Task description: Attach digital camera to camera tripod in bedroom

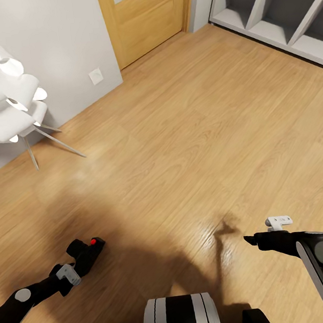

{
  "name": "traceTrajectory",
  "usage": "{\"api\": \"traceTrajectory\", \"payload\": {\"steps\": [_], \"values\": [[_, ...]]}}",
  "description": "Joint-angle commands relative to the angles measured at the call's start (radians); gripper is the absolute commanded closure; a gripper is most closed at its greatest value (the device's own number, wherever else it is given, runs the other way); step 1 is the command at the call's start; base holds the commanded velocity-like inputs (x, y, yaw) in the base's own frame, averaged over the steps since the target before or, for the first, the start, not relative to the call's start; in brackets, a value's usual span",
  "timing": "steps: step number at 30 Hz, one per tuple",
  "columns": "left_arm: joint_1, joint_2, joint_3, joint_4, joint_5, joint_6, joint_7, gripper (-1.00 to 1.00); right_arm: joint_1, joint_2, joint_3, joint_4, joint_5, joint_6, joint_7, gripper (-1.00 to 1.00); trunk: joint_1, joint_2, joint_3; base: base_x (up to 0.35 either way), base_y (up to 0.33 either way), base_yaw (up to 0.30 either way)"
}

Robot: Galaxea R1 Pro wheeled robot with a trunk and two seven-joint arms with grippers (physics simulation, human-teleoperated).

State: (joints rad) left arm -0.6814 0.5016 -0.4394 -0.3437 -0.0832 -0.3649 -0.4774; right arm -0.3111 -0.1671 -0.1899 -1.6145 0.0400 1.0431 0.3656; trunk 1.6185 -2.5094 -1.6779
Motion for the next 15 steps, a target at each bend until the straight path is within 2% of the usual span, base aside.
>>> {"api": "traceTrajectory", "payload": {"steps": [1, 15], "values": [[0.000, 0.000, 0.002, 0.000, -0.010, -0.005, 0.002, 1.00, 0.000, 0.000, -0.001, -0.001, 0.004, 0.004, 0.006, -1.00, 0.000, 0.000, -0.001, 0.000, 0.000, 0.000], [0.000, 0.000, 0.002, 0.000, -0.010, -0.005, 0.002, 1.00, 0.000, 0.000, 0.000, -0.001, 0.004, 0.004, 0.006, -1.00, 0.000, 0.000, -0.001, 0.000, 0.000, 0.000]]}}
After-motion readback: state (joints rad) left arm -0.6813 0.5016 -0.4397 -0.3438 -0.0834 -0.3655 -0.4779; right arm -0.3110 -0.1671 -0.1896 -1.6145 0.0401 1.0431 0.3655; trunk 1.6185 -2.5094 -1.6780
